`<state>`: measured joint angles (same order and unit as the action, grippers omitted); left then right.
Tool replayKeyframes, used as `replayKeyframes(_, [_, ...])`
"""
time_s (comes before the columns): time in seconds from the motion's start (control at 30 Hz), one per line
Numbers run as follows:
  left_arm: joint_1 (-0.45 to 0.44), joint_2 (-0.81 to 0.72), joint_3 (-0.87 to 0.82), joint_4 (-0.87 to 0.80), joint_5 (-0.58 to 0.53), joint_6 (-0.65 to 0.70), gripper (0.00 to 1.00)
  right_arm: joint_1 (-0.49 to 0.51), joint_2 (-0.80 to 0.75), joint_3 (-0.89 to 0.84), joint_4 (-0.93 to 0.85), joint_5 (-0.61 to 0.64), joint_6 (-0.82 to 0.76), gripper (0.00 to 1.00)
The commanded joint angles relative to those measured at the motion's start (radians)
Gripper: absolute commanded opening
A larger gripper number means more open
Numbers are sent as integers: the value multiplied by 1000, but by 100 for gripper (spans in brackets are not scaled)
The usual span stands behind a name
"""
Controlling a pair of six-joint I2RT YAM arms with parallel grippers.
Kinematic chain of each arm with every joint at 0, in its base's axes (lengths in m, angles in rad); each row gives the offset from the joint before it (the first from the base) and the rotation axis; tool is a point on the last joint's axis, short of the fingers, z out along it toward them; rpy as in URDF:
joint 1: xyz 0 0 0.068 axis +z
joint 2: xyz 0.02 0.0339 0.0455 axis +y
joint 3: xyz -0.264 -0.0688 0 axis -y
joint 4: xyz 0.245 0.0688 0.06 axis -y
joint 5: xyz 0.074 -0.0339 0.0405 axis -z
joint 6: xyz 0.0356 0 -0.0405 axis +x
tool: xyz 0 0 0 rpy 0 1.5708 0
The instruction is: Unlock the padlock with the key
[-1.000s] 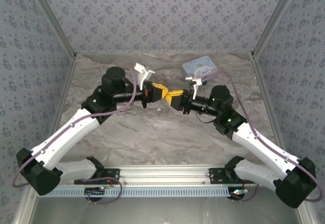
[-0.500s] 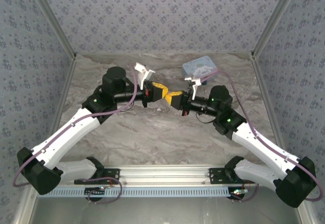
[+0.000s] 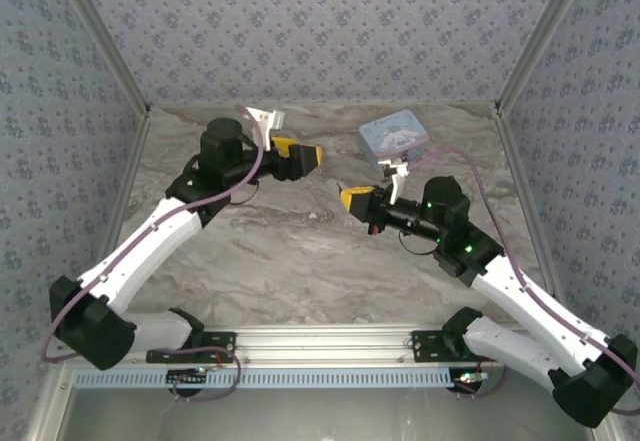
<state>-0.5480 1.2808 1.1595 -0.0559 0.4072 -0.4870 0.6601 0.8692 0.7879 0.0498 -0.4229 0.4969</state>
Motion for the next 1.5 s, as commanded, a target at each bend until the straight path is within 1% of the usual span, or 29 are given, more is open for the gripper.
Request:
replayKeyframes(0.0, [16,77,2,58,-109,-80,95,7,-45,-16,-86,93,-21,0])
replayKeyframes(0.1, [16,200,68,35,-134,-79,95,7,-75,-28,-114,130,-18,0])
replayKeyframes(0.27, [10,419,209,35,-115,-152,99,12,-108,-50,-132,155,-2,0])
replayKeyframes(0.37, [-4,541,296,29,-147,-176,99,18,-125,-64,-134,166,7,0])
replayKeyframes(0.47, [-18,663,405,-16,-190,-200,99,26,-146,-76,-136,180,15,0])
replayKeyframes(0.6, [-41,814,556,-70,-215,-222,99,33,-163,-80,-155,194,17,0])
replayKeyframes(0.8, [-79,1011,818,-165,-201,-238,99,47,-170,-89,-160,206,22,0])
replayKeyframes(1.0, [-105,1176,1075,-293,-208,-247,99,64,-175,-89,-160,225,21,0])
replayKeyframes(1.2, [-118,1317,1284,-403,-215,-274,99,78,-180,-90,-160,243,21,0])
replayKeyframes(1.3, [-122,1360,1341,-429,-215,-289,98,82,-180,-89,-161,248,20,0])
replayKeyframes(1.47, [-121,1387,1348,-427,-200,-309,96,85,-180,-90,-168,257,19,0])
